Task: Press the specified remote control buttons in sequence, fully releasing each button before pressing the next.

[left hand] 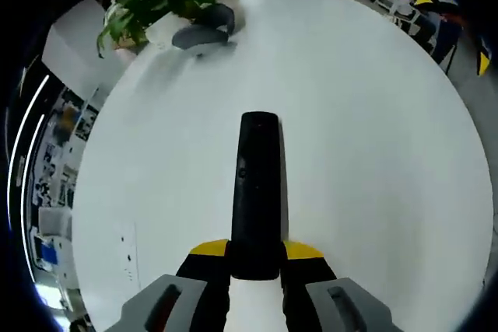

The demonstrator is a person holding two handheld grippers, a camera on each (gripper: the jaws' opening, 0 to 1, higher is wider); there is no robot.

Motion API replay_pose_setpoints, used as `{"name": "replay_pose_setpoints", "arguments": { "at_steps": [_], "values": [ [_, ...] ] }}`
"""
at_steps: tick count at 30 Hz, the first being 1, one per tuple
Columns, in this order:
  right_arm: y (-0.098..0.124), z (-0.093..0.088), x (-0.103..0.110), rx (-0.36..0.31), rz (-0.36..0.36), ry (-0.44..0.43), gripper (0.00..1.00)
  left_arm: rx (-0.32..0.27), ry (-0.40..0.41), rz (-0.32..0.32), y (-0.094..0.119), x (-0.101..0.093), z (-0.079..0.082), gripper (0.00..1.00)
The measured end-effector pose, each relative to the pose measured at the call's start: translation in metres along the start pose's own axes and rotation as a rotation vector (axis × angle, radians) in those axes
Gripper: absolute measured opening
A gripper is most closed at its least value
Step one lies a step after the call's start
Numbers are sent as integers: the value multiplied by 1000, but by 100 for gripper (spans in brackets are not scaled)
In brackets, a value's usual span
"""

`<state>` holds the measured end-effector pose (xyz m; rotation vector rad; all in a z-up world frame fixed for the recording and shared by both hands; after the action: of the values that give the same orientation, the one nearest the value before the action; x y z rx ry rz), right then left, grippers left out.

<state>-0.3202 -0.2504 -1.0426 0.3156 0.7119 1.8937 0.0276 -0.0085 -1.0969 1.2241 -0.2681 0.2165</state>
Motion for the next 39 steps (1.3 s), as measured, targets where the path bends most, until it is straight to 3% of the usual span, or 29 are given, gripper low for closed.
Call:
{"name": "replay_pose_setpoints", "arguments": {
  "at_steps": [6,12,15,19,20,21,23,25,26,28,32,36,39],
  "values": [
    [-2,-2,1,-11,18,1,88,29,59,-74,0,5,3,23],
    [-4,-5,0,-22,20,1,88,78,76,-80,0,5,7,24],
    [-3,-4,2,-13,21,12,88,84,229,-33,1,7,1,28],
    [-2,-3,1,-36,17,20,88,78,290,42,2,11,-4,41],
    [-3,-3,1,-38,17,18,89,93,358,75,4,11,-6,46],
    [-4,-4,0,-42,16,15,89,135,484,122,5,11,-9,51],
    [-3,-3,0,-48,16,14,89,157,589,155,7,10,-13,58],
    [-5,-5,0,-59,13,18,89,130,638,170,8,7,-17,60],
    [-5,-5,0,-61,12,21,89,131,661,197,10,2,-19,65],
    [-6,-6,-1,-61,9,25,89,123,668,189,13,-5,-19,75],
    [-6,-5,-2,-77,2,27,89,89,726,219,21,-23,-17,87],
    [0,0,-1,-90,-1,25,90,7,794,218,37,-39,-13,94],
    [2,2,0,-88,0,23,91,-71,845,256,56,-50,-9,95]
  ]
}}
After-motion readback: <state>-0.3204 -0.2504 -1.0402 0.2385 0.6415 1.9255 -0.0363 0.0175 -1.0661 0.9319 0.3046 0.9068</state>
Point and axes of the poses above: the point that each gripper's makers call its tool centre point, and the gripper's own axes: y roughly backward along the fingers, x roughly to its left, z roughly out of its top, the point moved 10 cm from there along y, roughly backward along the fingers, and after that the axes turned 4 degrees about z, right-handed, at the moved point
